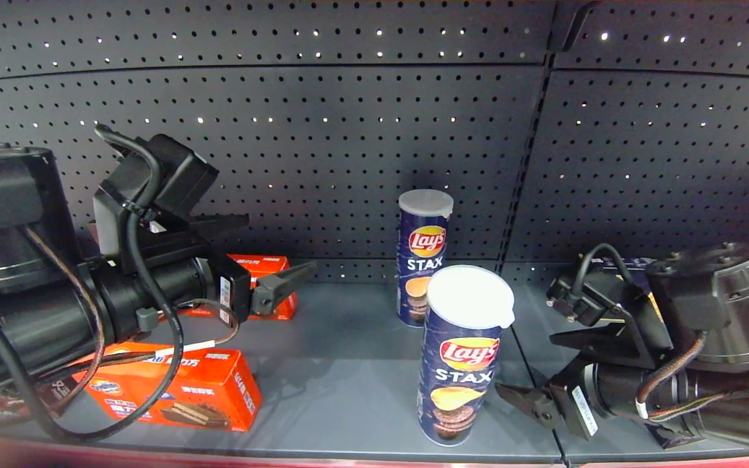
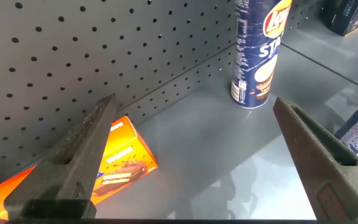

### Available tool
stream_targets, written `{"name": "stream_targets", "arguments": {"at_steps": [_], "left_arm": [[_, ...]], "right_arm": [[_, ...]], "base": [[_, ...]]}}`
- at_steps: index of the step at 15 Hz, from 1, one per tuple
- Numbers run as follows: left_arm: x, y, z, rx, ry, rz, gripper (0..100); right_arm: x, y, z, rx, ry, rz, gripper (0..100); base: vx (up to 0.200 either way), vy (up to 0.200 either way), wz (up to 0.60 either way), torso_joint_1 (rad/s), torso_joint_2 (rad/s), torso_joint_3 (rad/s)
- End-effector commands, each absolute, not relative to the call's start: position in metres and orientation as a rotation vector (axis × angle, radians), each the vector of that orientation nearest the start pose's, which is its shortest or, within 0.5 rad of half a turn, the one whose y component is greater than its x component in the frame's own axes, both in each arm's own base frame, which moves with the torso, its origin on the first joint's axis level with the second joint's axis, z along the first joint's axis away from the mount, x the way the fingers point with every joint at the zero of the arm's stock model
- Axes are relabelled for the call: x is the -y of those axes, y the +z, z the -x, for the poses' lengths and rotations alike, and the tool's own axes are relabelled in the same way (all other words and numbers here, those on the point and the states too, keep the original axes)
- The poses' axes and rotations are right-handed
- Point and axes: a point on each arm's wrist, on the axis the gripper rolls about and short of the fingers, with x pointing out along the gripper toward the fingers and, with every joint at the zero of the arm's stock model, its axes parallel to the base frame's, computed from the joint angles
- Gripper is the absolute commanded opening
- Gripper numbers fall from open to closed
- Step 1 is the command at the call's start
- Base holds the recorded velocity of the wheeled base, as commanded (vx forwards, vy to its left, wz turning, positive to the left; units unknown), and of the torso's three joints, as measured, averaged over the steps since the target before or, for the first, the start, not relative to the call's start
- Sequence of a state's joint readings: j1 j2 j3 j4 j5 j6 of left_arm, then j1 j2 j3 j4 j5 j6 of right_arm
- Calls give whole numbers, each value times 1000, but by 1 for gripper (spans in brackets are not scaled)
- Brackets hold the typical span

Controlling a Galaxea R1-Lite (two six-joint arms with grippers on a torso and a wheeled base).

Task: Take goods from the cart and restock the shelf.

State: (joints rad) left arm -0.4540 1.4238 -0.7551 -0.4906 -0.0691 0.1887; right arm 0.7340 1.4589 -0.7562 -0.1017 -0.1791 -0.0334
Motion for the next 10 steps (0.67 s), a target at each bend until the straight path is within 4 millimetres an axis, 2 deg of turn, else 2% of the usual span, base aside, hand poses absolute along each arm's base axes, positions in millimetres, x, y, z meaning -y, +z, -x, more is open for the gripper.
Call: {"name": "stream_targets", "arguments": {"at_steps": [1,10], "left_arm": [[107,229,-216,-129,-537,-219,100],[107,228,-216,-132,-537,-219,100]], "right_arm": [[-156,182,-178,-550,549,307,100],[-165,183,-183,-539,564,306,100]], "base": [[0,0,0,0,0,0],[0,0,0,0,0,0]]}}
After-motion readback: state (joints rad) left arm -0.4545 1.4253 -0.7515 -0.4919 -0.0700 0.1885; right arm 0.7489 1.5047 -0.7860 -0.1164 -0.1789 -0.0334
